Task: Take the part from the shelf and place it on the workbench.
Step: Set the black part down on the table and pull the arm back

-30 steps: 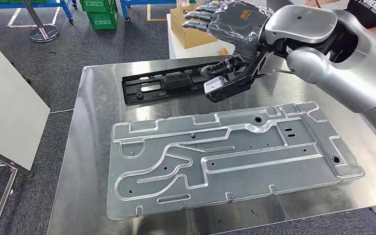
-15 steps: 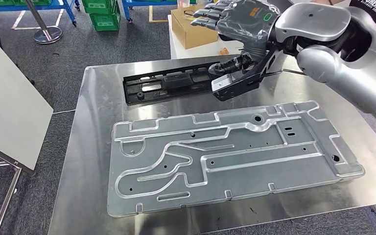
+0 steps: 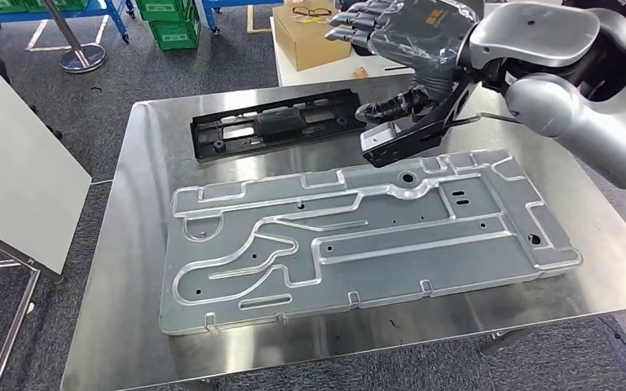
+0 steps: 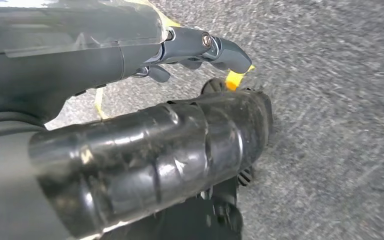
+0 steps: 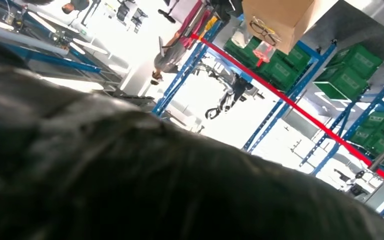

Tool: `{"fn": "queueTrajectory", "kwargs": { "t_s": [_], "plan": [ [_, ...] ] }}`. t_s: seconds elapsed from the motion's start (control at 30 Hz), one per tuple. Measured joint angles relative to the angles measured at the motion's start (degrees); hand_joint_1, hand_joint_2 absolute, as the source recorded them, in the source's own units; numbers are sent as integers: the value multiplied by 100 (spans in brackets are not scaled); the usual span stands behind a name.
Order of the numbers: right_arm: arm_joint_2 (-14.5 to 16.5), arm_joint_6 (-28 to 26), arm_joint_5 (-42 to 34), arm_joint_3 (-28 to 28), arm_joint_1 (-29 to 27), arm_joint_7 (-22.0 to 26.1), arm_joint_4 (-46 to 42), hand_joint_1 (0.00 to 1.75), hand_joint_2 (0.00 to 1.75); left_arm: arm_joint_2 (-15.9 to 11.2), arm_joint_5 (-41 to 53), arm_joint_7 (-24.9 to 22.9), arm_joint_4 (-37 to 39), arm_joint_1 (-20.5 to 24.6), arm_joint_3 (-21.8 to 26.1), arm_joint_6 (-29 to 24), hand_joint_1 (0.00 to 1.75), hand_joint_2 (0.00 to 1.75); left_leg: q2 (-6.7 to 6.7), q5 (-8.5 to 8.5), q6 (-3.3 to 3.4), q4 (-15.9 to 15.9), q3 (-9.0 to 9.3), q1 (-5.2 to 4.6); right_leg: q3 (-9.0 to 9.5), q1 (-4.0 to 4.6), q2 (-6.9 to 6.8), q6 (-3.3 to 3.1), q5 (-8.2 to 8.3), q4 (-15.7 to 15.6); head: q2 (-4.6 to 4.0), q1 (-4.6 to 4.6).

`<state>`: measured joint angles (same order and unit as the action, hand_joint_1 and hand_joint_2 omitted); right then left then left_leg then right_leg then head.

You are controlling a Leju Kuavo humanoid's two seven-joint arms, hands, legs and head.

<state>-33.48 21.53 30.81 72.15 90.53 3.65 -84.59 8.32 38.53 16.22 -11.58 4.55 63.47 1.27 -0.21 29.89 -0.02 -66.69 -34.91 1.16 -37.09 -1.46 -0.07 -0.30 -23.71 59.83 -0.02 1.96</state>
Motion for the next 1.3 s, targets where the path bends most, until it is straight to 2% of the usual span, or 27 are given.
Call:
{"fn": "queueTrajectory", "kwargs": {
  "t_s": [0.07, 0.1, 0.2, 0.23, 0.27, 0.33, 0.37, 0.4, 0.43, 0.5, 0.57, 0.63, 0.7, 0.73, 0.8, 0.87, 0.9, 0.93, 0.97, 1.0, 1.03, 1.1, 1.13, 1.2, 1.23, 1.27, 1.3],
  "plan": [
    [-38, 8, -23, -1, 10, 0, -17, 0, 0, -6, 16, -1, -1, 6, 1, 1, 0, 0, -2, -103, 62, 638, 411, -39, -36, 10, -12, 55, 62, -3, 0, 1],
    [-55, 19, -38, -2, 17, 0, -28, 0, 0, -9, 21, -1, -1, 11, 1, 2, 0, 0, -4, -102, 82, 781, 485, -61, -42, 7, -21, 94, 98, -15, 0, 1],
    [-116, 75, -86, -2, 48, 0, -52, 0, 0, -11, 25, -2, -1, 18, 4, 14, 0, 0, 4, -237, 160, 889, 450, -69, -63, -3, -28, 208, 153, -46, 0, 1],
    [-143, 94, -102, -2, 67, 1, -62, 0, 0, -9, 26, -2, -1, 21, 5, 18, 0, 0, 18, -305, 206, 927, 419, -59, -102, -5, -21, 226, 39, 32, -1, 3],
    [-168, 109, -119, -2, 89, 1, -71, 0, 0, -8, 28, -3, 0, 22, 5, 19, 0, 0, 33, -376, 246, 961, 374, -49, -173, -3, -14, 236, -174, 224, -1, 5],
    [-209, 127, -141, -2, 120, 2, -92, 0, 0, -5, 31, -5, -1, 25, 8, 19, 0, 0, 47, -485, 295, 963, 236, -67, -373, 2, -4, 245, -715, 897, -1, 5],
    [-224, 135, -148, -1, 125, 2, -100, 0, 0, -5, 32, -7, -2, 24, 9, 19, 0, 0, 49, -537, 301, 954, 160, -77, -445, 6, -2, 253, -881, 1237, 0, 4],
    [-236, 143, -151, -1, 125, 2, -107, 0, 0, -5, 32, -8, -2, 24, 10, 19, 0, 0, 50, -588, 304, 941, 82, -88, -454, 9, -2, 256, -919, 1451, 0, 4],
    [-249, 150, -152, 0, 127, 2, -113, 0, 0, -5, 32, -8, -2, 23, 10, 19, 0, 0, 49, -634, 302, 920, 0, -97, -371, 12, -2, 251, -837, 1480, 0, 4],
    [-267, 153, -155, 0, 146, 2, -125, 0, 0, -3, 33, -9, -1, 23, 12, 25, 0, 0, 45, -712, 284, 854, -156, -108, 88, 25, 0, 210, -566, 958, 0, 4],
    [-280, 152, -166, -1, 175, 2, -147, 0, 0, 5, 36, -9, 0, 26, 13, 45, 0, 0, 36, -781, 238, 794, -270, -123, 583, 66, 3, 148, -537, 224, 0, 3],
    [-298, 153, -177, -2, 199, 2, -170, 0, 0, 12, 38, -9, 0, 27, 14, 60, 0, 0, 30, -868, 176, 792, -316, -124, 724, 111, 2, 89, -592, -82, 0, 2],
    [-311, 157, -185, -1, 212, 2, -181, 0, 0, 8, 39, -10, -1, 14, 18, 61, 0, 0, 17, -913, 110, 804, -352, -123, 656, 97, -19, 16, -479, -132, 0, 3],
    [-312, 160, -188, 0, 215, 2, -186, 0, 0, 6, 39, -11, -1, 11, 20, 60, 0, 0, 10, -814, 82, 739, -401, -121, 611, 78, -36, -32, -407, -157, 0, 1],
    [-314, 166, -197, 2, 220, 2, -198, 0, 0, 8, 40, -13, -1, 11, 22, 60, 0, 0, 4, -326, 27, 303, -555, -91, 487, 48, -64, -103, -258, -196, -1, 0],
    [-320, 172, -208, 3, 220, 2, -206, 0, 0, 13, 45, -14, 0, 13, 22, 58, 0, 0, 7, 158, -28, -412, -710, -51, 314, 42, -64, -119, -123, -191, -1, -1],
    [-327, 174, -214, 7, 219, 2, -208, 0, 0, 11, 49, -14, -1, 14, 22, 56, 0, 0, 8, 224, -53, -683, -723, -34, 219, 37, -63, -107, -55, -180, -1, 0],
    [-334, 176, -219, 9, 218, 2, -210, 0, 0, 9, 53, -14, -1, 17, 22, 54, 0, 0, 8, 160, -73, -794, -660, -22, 123, 28, -62, -87, 9, -162, -1, -1],
    [-344, 175, -222, 11, 217, 2, -214, 0, 0, 7, 56, -14, -2, 21, 22, 52, 0, 0, 9, 12, -84, -712, -505, -12, 31, 15, -61, -60, 67, -139, -1, -1],
    [-356, 174, -224, 13, 216, 2, -217, 0, 0, 4, 56, -14, -2, 25, 22, 52, 0, 0, 10, -132, -88, -443, -254, -2, -53, 2, -61, -27, 119, -113, -1, -1],
    [-367, 171, -225, 13, 217, 2, -221, 0, 0, 2, 57, -14, -2, 31, 22, 52, 0, 0, 9, -169, -86, -47, 61, -2, -127, -3, -61, 11, 164, -85, -1, -2],
    [-395, 165, -228, 10, 218, 1, -227, 0, 0, 1, 57, -14, -2, 36, 23, 52, 0, 0, -7, -76, -44, 643, 521, -23, -205, -5, -73, 91, 259, -56, -1, 3],
    [-406, 162, -230, 9, 219, 1, -232, 0, 0, 1, 57, -14, -2, 37, 24, 52, 0, 0, -14, -17, -11, 807, 605, -44, -217, -3, -81, 133, 313, -68, 0, 2],
    [-421, 162, -235, 10, 217, 1, -237, 0, 0, 1, 57, -14, -1, 34, 26, 52, 0, 0, -9, -96, 85, 874, 538, -57, -225, -14, -86, 213, 401, -113, -1, -6],
    [-432, 163, -237, 12, 218, 2, -239, 0, 0, 2, 57, -15, -1, 40, 27, 52, 0, 0, 6, -167, 144, 890, 495, -54, -266, -22, -76, 240, 324, -77, 0, -11],
    [-442, 163, -238, 13, 219, 2, -240, 0, 0, 2, 57, -17, 0, 44, 28, 52, 0, 0, 21, -249, 203, 916, 433, -46, -332, -30, -66, 258, 135, 55, 0, -14],
    [-453, 163, -239, 15, 220, 2, -241, 0, 0, 2, 57, -21, -1, 48, 29, 52, 0, 0, 35, -331, 248, 927, 363, -42, -422, -35, -54, 268, -151, 307, 0, -15]
  ]
}}
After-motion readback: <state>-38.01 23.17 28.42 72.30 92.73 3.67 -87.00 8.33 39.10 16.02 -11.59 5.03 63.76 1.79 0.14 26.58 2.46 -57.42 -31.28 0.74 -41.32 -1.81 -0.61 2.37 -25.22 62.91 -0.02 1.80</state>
